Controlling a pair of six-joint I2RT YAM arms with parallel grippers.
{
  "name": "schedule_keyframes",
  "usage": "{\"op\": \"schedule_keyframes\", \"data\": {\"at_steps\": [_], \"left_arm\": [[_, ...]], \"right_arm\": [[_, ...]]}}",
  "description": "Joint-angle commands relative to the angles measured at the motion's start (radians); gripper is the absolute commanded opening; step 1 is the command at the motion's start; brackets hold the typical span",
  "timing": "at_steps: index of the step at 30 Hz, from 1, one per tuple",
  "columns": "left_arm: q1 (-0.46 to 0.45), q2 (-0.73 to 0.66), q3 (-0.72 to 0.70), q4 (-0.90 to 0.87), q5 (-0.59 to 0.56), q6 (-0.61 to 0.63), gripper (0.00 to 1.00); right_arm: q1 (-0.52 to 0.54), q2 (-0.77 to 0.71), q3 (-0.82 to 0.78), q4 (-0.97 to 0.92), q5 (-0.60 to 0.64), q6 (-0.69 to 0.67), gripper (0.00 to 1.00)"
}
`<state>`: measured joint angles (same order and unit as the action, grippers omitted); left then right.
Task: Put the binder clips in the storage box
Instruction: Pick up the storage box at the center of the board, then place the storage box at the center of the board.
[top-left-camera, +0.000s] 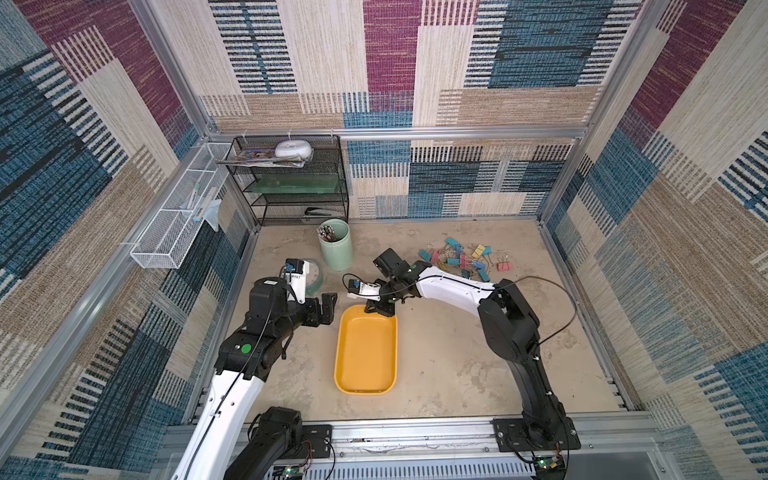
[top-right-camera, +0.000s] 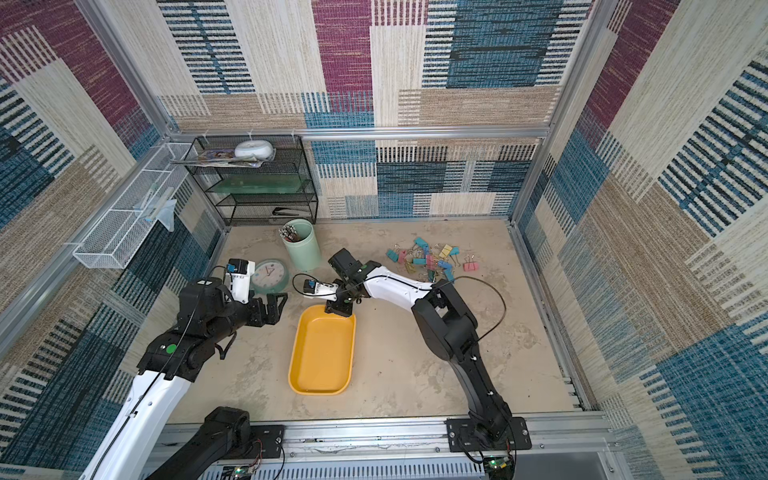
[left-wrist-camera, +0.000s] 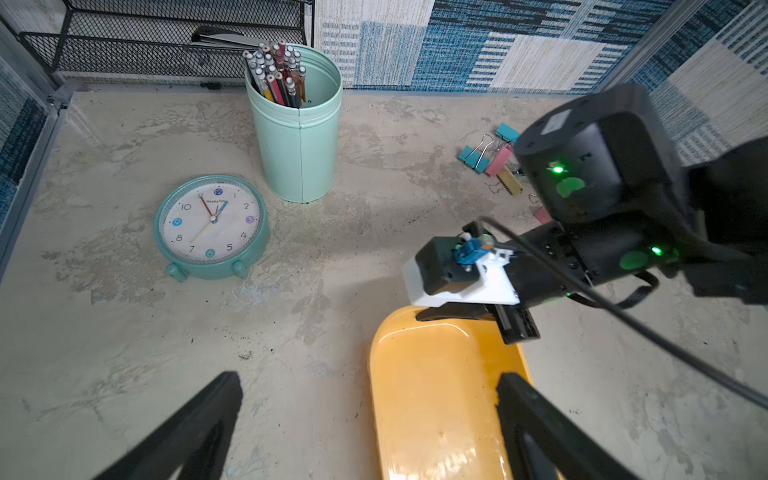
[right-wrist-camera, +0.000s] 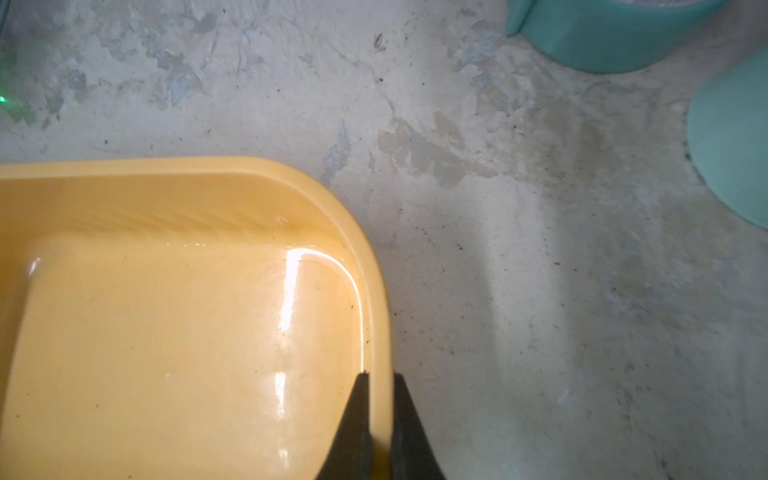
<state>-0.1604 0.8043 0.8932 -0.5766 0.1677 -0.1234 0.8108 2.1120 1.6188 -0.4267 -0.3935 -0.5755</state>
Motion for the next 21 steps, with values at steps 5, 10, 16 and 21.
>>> {"op": "schedule_keyframes", "data": {"at_steps": [5,10,16,21], "left_arm": [[0.001,-0.002,-0.009,0.04,0.055,-0.016,1.0],[0.0,0.011,-0.01,0.046,0.078,-0.023,1.0],[0.001,0.043,-0.008,0.049,0.112,-0.037,0.99],[0.001,0.058,-0.006,0.058,0.168,-0.036,0.99]], "right_arm": [[-0.002,-0.468,-0.561,0.456,0.408,0.648,0.0],[0.0,-0.931,-1.004,0.414,0.733,1.174,0.0],[0.004,-1.346,-1.192,0.072,0.722,1.45,0.0],[0.004,-1.42,-1.314,0.051,0.572,1.497,0.0]]}}
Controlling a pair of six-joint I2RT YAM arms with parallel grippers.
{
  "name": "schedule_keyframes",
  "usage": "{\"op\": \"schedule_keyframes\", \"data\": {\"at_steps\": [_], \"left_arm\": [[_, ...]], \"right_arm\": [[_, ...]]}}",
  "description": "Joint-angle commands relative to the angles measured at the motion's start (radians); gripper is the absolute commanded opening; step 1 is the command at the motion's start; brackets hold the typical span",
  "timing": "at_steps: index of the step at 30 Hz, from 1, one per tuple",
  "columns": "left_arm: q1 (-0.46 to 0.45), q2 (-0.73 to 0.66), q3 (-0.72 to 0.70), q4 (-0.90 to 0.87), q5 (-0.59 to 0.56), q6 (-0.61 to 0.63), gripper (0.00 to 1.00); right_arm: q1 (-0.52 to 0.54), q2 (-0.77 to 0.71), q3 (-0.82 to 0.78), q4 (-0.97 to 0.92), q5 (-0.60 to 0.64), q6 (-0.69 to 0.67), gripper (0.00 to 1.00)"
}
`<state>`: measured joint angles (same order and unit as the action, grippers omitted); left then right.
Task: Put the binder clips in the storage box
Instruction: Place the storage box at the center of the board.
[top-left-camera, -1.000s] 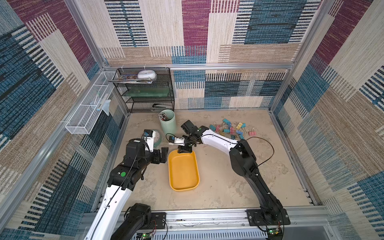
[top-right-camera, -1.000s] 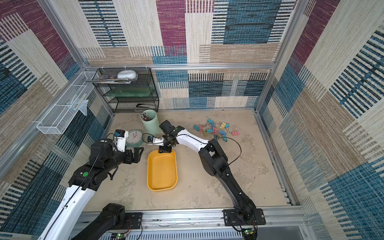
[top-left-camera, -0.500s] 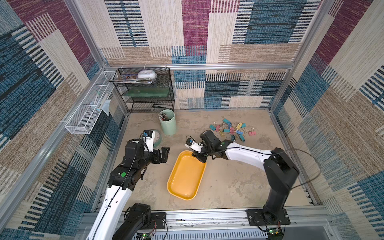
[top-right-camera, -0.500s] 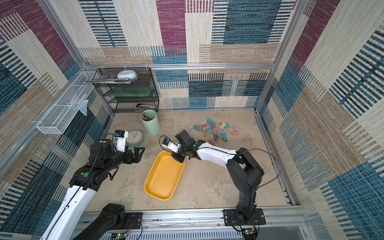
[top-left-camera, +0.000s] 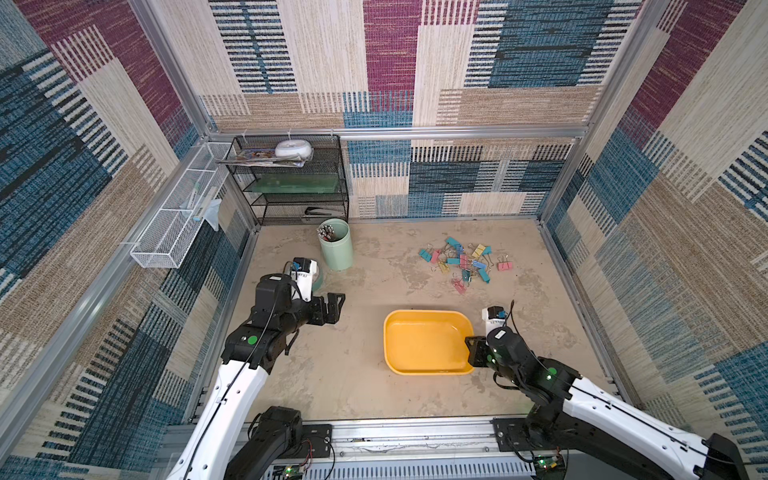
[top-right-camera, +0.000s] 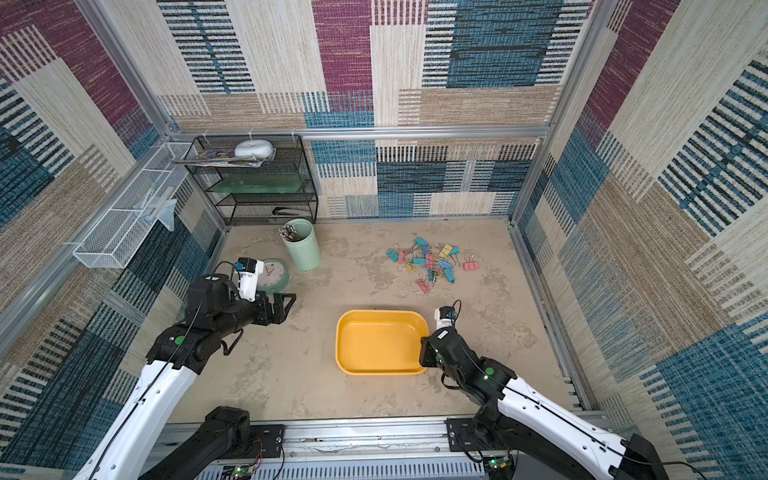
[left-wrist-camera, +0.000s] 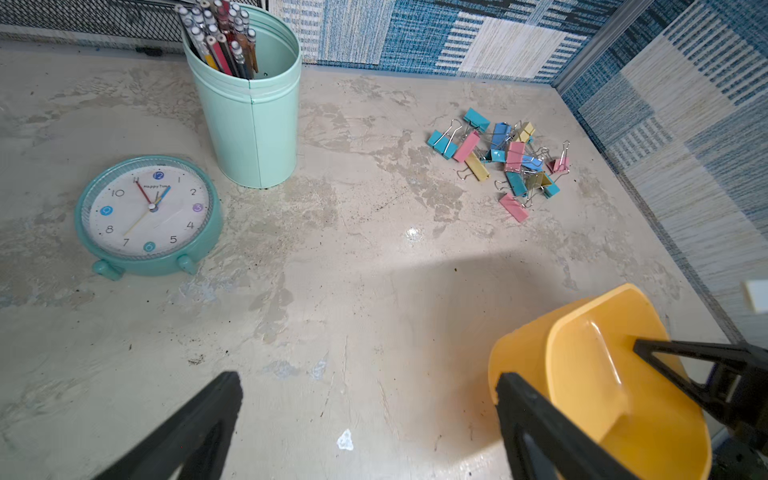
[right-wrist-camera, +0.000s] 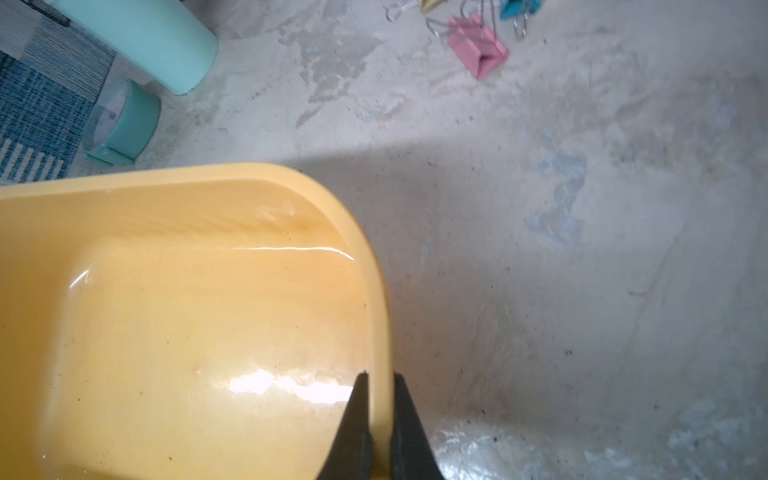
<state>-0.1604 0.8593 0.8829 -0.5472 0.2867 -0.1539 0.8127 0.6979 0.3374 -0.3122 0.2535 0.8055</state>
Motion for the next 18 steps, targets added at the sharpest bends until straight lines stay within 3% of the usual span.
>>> {"op": "schedule_keyframes", "data": {"at_steps": [1,8,13,18], "left_arm": [[0.001,0.004,0.002,0.036,0.06,-0.006,0.99],[0.001,0.035,0.002,0.047,0.094,-0.022,1.0],[0.0,0.02,0.0,0.048,0.078,-0.018,1.0],[0.0,0.016,-0.004,0.048,0.075,-0.019,1.0]], "right_arm": [[0.002,0.007,-0.04,-0.075,-0.088,0.137,0.0],[0.004,0.094,-0.008,-0.132,-0.065,0.194,0.02],[0.005,0.085,0.036,-0.121,-0.047,0.119,0.18],[0.005,0.099,0.134,-0.124,-0.003,0.04,0.44]]}}
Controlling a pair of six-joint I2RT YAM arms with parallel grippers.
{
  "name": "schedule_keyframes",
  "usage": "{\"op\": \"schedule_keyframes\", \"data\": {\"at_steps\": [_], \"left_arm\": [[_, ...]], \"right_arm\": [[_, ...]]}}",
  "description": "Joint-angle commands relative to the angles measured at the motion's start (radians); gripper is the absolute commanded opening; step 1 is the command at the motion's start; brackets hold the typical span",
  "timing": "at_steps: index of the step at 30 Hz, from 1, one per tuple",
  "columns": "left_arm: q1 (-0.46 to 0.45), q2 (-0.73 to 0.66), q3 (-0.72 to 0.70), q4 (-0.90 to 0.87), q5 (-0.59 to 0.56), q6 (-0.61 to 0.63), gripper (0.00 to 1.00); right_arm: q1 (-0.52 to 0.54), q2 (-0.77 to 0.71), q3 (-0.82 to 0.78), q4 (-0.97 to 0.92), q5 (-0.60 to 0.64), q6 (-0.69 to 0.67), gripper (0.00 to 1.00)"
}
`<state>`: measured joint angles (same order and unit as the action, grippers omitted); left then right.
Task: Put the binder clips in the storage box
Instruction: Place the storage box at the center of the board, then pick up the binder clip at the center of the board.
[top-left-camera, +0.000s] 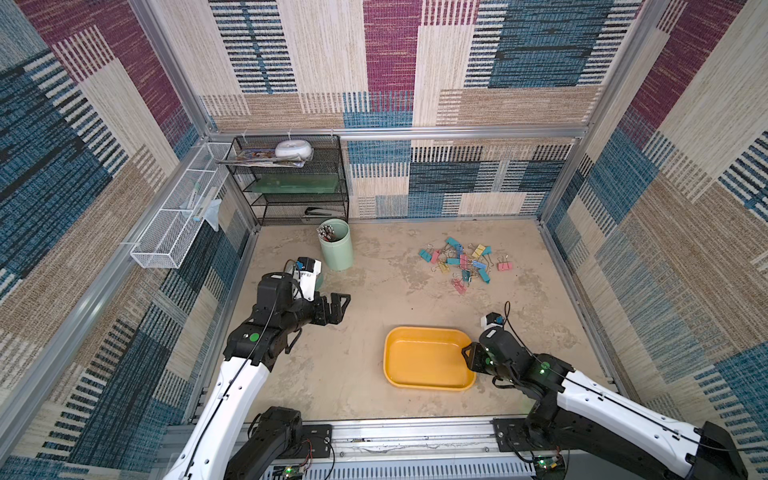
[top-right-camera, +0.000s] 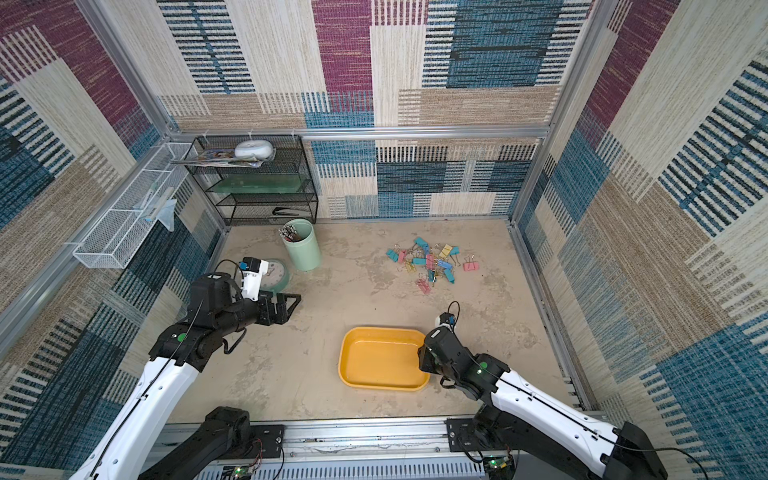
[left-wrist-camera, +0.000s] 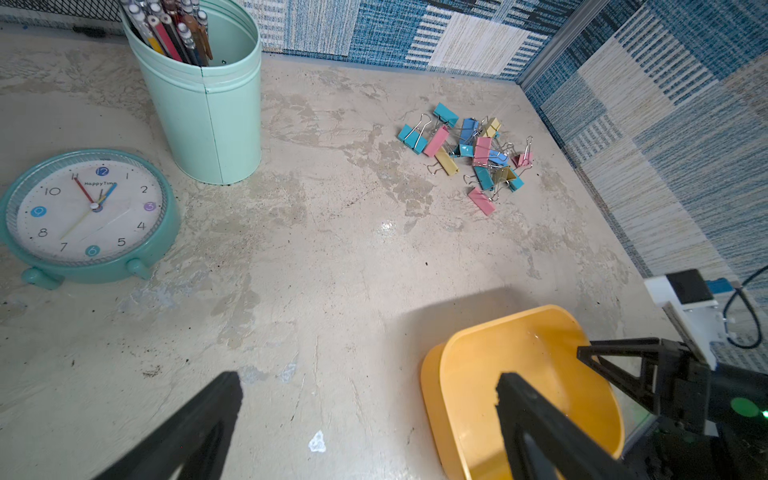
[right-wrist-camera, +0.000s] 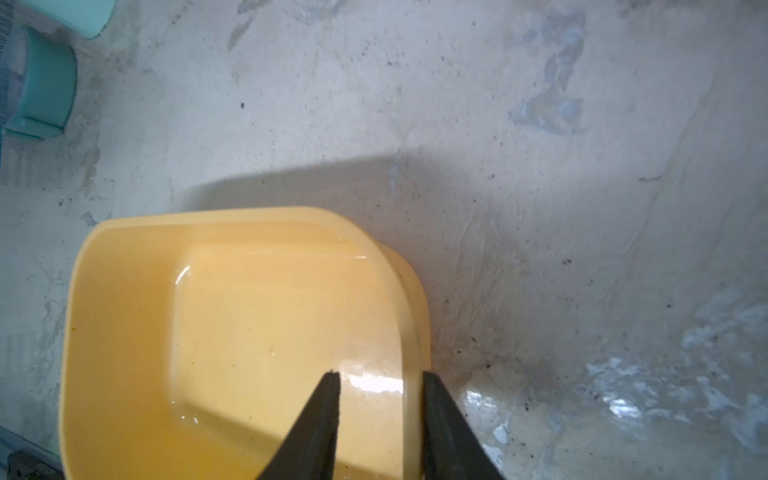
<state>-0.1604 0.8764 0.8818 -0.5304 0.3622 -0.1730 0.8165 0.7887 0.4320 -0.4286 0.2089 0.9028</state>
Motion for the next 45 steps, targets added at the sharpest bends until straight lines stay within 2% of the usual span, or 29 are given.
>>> {"op": "schedule_keyframes", "data": {"at_steps": [1,5,7,10,14,18,20,24,27,33,35,42,45], "left_arm": [[0.001,-0.001,-0.003,0.03,0.0,-0.002,1.0],[-0.001,0.001,-0.001,0.03,0.025,0.003,1.0],[-0.001,0.0,0.002,0.03,0.039,0.007,1.0],[-0.001,0.001,0.003,0.03,0.047,0.004,0.99],[-0.002,-0.003,-0.003,0.03,0.049,0.004,1.0],[-0.002,-0.001,-0.003,0.03,0.044,-0.008,0.99],[-0.003,0.003,0.001,0.029,0.058,-0.022,1.0],[-0.004,0.023,0.011,0.03,0.145,-0.015,0.99],[-0.014,0.027,0.011,0.032,0.186,0.005,0.99],[-0.071,0.032,0.014,0.035,0.208,0.035,0.99],[-0.087,0.035,0.014,0.035,0.208,0.035,0.99],[-0.098,0.032,0.011,0.033,0.197,0.034,1.0],[-0.099,0.022,0.009,0.033,0.184,0.035,1.0]], "right_arm": [[0.001,0.013,0.064,-0.015,0.066,-0.073,0.47],[-0.01,0.045,0.206,0.008,0.201,-0.2,0.56],[-0.054,0.119,0.272,0.083,0.17,-0.331,0.6],[-0.168,0.336,0.434,0.079,0.093,-0.468,0.59],[-0.252,0.656,0.66,0.098,0.028,-0.651,0.51],[-0.277,0.995,0.941,-0.007,0.142,-0.763,0.46],[-0.289,1.112,1.027,-0.007,0.171,-0.796,0.46],[-0.314,1.286,1.176,0.012,0.217,-0.856,0.49],[-0.327,1.393,1.284,-0.011,0.239,-0.878,0.45],[-0.33,1.459,1.346,-0.016,0.256,-0.89,0.09],[-0.332,1.446,1.343,-0.016,0.259,-0.887,0.01],[-0.331,1.306,1.265,-0.021,0.187,-0.846,0.0],[-0.331,1.188,1.175,0.011,0.124,-0.813,0.0]]}}
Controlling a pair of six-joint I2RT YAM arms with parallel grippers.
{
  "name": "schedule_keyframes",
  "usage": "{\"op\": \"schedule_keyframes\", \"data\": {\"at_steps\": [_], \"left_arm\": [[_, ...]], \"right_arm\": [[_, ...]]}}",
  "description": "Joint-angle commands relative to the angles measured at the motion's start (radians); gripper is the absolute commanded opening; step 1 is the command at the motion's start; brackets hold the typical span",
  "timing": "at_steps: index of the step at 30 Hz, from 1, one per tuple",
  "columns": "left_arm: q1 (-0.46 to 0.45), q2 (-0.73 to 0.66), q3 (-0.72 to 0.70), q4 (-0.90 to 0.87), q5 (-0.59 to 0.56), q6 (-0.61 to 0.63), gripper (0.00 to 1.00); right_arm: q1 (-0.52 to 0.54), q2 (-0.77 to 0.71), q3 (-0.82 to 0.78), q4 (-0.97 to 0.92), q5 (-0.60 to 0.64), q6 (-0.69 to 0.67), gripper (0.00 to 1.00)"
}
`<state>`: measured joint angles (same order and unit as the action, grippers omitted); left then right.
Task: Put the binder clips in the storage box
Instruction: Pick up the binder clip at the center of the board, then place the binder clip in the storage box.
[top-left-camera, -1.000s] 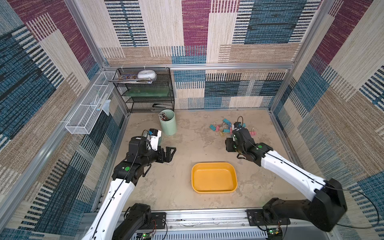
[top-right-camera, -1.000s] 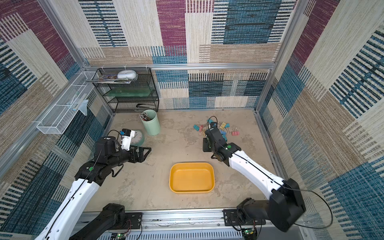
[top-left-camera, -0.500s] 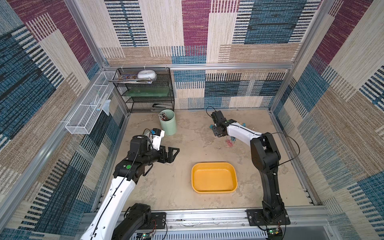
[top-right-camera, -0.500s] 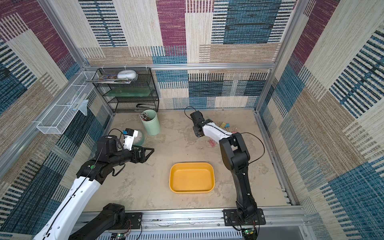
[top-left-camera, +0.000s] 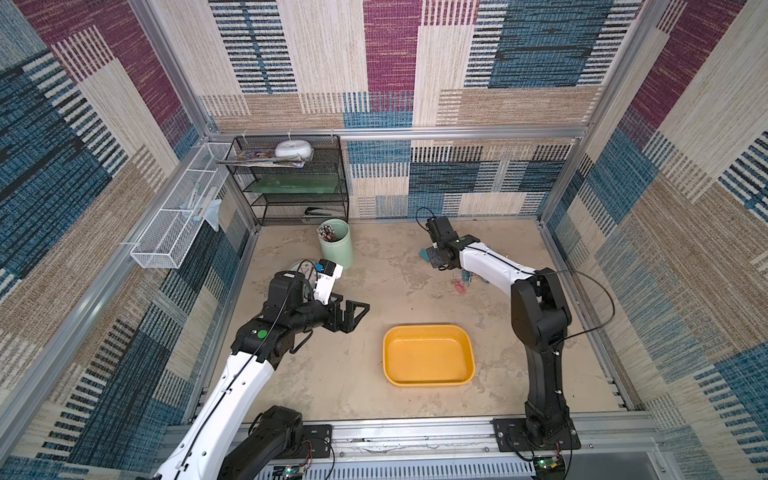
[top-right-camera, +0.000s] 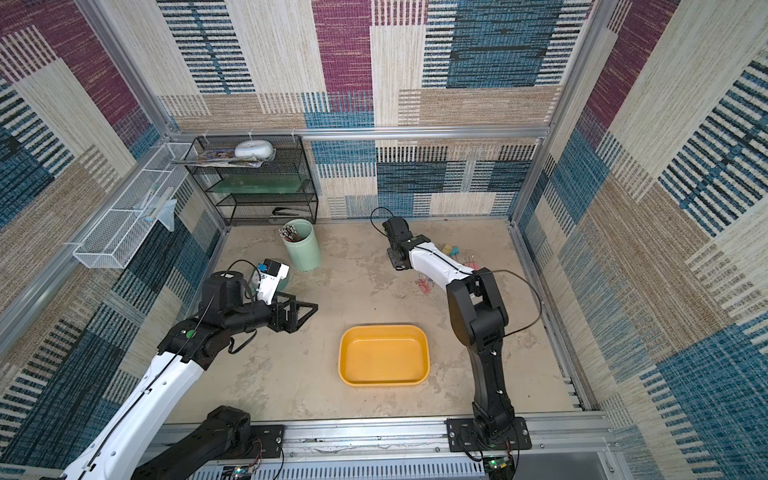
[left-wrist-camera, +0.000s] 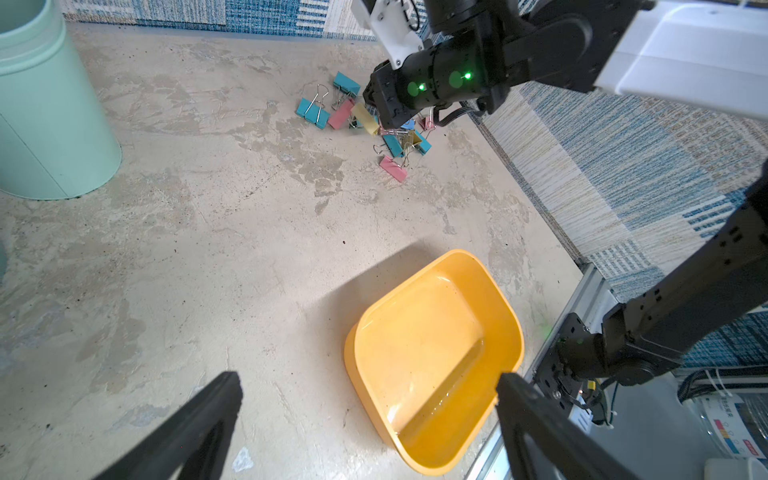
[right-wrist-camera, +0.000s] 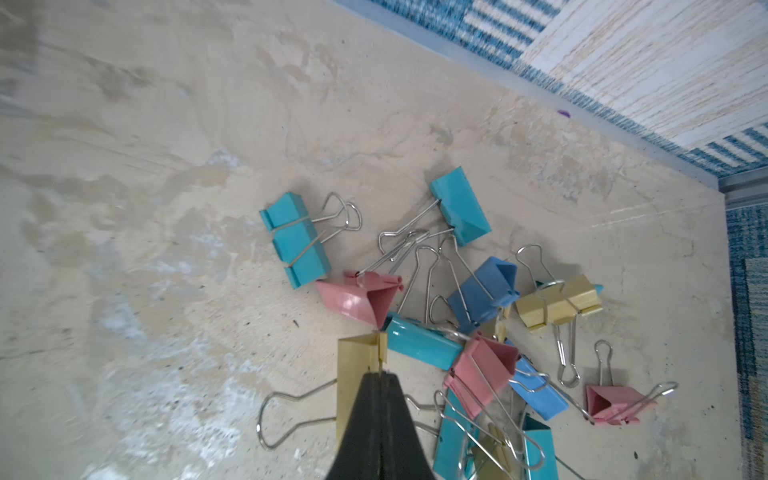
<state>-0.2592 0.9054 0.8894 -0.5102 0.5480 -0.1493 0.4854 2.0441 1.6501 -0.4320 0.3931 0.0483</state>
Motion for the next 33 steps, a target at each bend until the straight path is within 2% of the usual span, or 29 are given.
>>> {"op": "schedule_keyframes", "data": {"at_steps": [1,4,7,11,14,17,20,23,26,30,33], "left_arm": [[0.0,-0.009,0.002,0.013,-0.003,0.013,0.99],[0.0,-0.014,-0.001,0.013,-0.011,0.014,0.99],[0.0,-0.022,-0.003,0.013,-0.021,0.016,0.99],[-0.001,-0.021,-0.003,0.013,-0.024,0.013,0.99],[-0.002,-0.02,-0.003,0.013,-0.023,0.013,0.99],[-0.003,-0.019,-0.004,0.013,-0.023,0.012,1.0],[-0.003,-0.012,-0.003,0.013,-0.02,0.011,1.0],[-0.003,-0.005,-0.003,0.013,-0.017,0.007,1.0],[-0.003,-0.008,-0.003,0.013,-0.022,0.011,1.0],[-0.003,-0.011,-0.004,0.013,-0.034,0.014,1.0],[-0.003,-0.008,-0.004,0.013,-0.029,0.013,1.0]], "right_arm": [[0.001,-0.115,-0.083,0.032,-0.084,0.054,0.0],[-0.001,-0.259,-0.189,0.052,-0.17,0.114,0.0],[0.001,-0.442,-0.348,0.121,-0.341,0.226,0.0],[0.0,-0.72,-0.673,0.369,-0.662,0.489,0.0],[0.009,-0.875,-0.934,0.596,-0.819,0.766,0.0],[0.073,-0.996,-1.138,0.759,-0.798,0.968,0.0],[0.186,-1.062,-1.215,0.714,-0.682,1.028,0.0],[0.263,-1.068,-1.255,0.652,-0.575,1.046,0.0],[0.31,-1.012,-1.292,0.694,-0.524,1.053,0.0],[0.344,-0.863,-1.284,0.85,-0.51,1.066,0.0],[0.386,-0.77,-1.255,0.893,-0.437,1.075,0.0]]}}
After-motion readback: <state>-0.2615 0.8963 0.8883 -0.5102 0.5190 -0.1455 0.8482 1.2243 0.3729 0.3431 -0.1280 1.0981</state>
